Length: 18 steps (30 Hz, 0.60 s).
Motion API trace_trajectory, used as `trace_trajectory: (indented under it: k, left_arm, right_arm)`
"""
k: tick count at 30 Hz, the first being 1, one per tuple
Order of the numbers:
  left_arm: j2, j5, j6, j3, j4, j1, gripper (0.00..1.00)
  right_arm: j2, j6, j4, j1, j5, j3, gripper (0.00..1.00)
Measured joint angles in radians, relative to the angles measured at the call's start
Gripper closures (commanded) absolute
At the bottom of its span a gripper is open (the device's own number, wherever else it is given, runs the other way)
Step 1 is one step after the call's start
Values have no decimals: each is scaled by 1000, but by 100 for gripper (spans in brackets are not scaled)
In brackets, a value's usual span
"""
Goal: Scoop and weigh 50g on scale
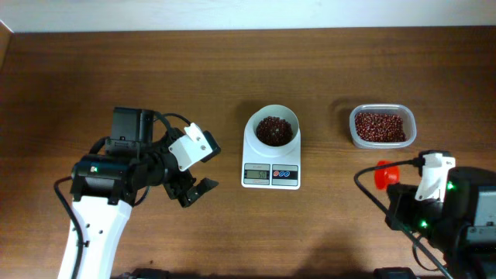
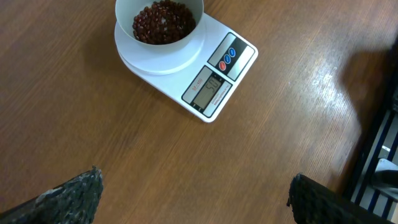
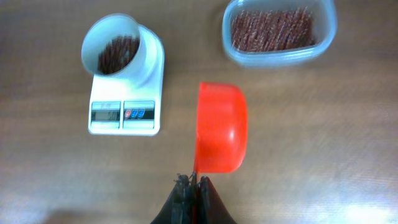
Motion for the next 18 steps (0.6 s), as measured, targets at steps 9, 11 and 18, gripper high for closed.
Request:
trace_trajectory:
  k: [9,11,18]
  left_arm:
    - [0,0,0,0,0,0,1]
    - [0,0,0,0,0,0,1]
    - [0,0,0,0,0,0,1]
  right_arm:
    - [6,217,267,0,-93,-368,96]
    - [12,237,333,0,-130,-455,96]
    - [12,262,384,-5,-224,-571,96]
